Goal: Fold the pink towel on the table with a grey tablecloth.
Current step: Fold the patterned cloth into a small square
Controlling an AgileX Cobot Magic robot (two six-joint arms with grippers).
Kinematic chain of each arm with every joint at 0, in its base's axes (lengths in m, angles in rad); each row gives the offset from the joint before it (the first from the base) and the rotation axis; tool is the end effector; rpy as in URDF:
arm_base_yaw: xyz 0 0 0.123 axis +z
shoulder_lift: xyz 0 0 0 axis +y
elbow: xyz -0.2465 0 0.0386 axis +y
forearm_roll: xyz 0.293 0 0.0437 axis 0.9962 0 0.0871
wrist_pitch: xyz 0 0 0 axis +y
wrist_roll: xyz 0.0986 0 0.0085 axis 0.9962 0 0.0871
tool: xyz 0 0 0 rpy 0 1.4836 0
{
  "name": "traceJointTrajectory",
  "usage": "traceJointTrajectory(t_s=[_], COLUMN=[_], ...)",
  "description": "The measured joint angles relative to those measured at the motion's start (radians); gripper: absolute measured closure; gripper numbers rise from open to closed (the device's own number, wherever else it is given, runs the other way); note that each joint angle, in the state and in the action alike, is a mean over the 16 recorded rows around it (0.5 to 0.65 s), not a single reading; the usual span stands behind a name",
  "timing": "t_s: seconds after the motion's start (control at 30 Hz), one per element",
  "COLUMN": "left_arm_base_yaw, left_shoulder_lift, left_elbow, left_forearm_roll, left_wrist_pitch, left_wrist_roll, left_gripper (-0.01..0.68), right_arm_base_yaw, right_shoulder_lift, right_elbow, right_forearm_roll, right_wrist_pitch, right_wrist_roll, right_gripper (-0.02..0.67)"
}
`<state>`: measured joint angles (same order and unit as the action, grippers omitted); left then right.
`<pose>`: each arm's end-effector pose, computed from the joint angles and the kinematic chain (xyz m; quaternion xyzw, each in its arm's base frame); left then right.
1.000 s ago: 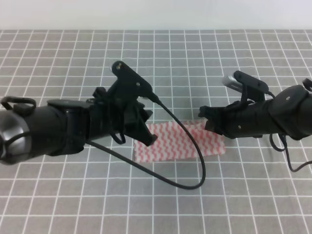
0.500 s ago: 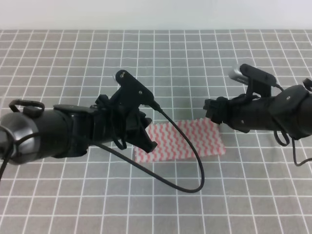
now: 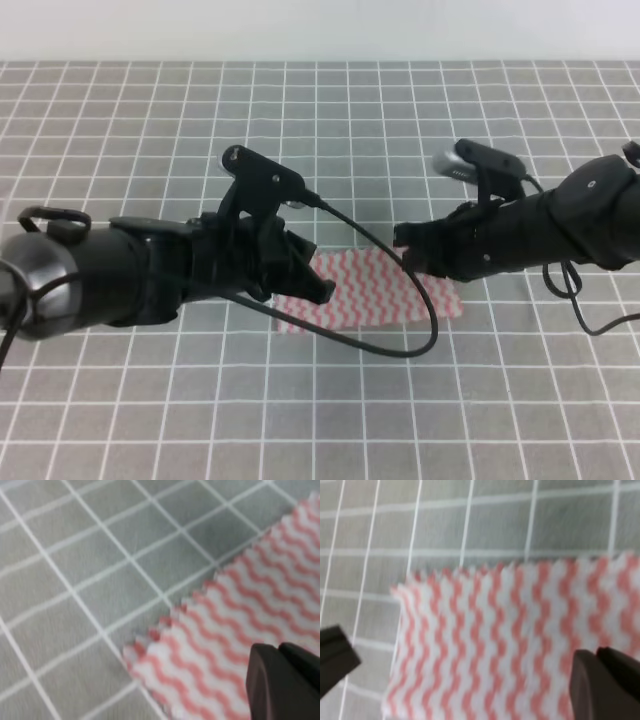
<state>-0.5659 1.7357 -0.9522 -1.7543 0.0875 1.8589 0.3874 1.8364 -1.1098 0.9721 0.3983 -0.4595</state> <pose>0.3276 -0.2183 0.1220 0.3139 0.8455 -0.1363 0.4100 0.3678 0.1844 0.1169 -0.0153 0.9287 0.2796 0.2431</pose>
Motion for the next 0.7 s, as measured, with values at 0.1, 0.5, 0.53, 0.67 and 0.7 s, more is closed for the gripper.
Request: traceJointTrajectory(t_s=[0.1,0.5,0.53,0.67,0.7], left_arm_base_yaw=[0.0,0.0,0.0,0.0,0.0], left_shoulder_lift=[0.002,0.048,0.053,0.068,0.069], left_elbow=[0.017,0.077,0.077,0.079,0.079], left_forearm_roll=[0.0,-0.001,0.001,0.002,0.003], left_wrist_pitch=[0.017,0.054,0.054,0.053,0.052], left_wrist_roll=[-0.01,-0.018,-0.017,-0.017,-0.017], left_gripper=[0.67,0.674,0.674,0.674,0.674], right_arm_base_yaw=[0.0,0.0,0.0,0.0,-0.001], right_shoulder_lift=[0.001,0.024,0.026,0.038,0.04], right_elbow=[-0.005,-0.007,-0.007,-0.007,-0.007], right_forearm_roll=[-0.012,-0.05,-0.052,-0.058,-0.059], right_wrist_pitch=[0.044,0.114,0.114,0.115,0.117], right_wrist_roll=[-0.008,-0.01,-0.01,-0.01,-0.01], right_gripper=[0.637,0.664,0.664,0.664,0.664])
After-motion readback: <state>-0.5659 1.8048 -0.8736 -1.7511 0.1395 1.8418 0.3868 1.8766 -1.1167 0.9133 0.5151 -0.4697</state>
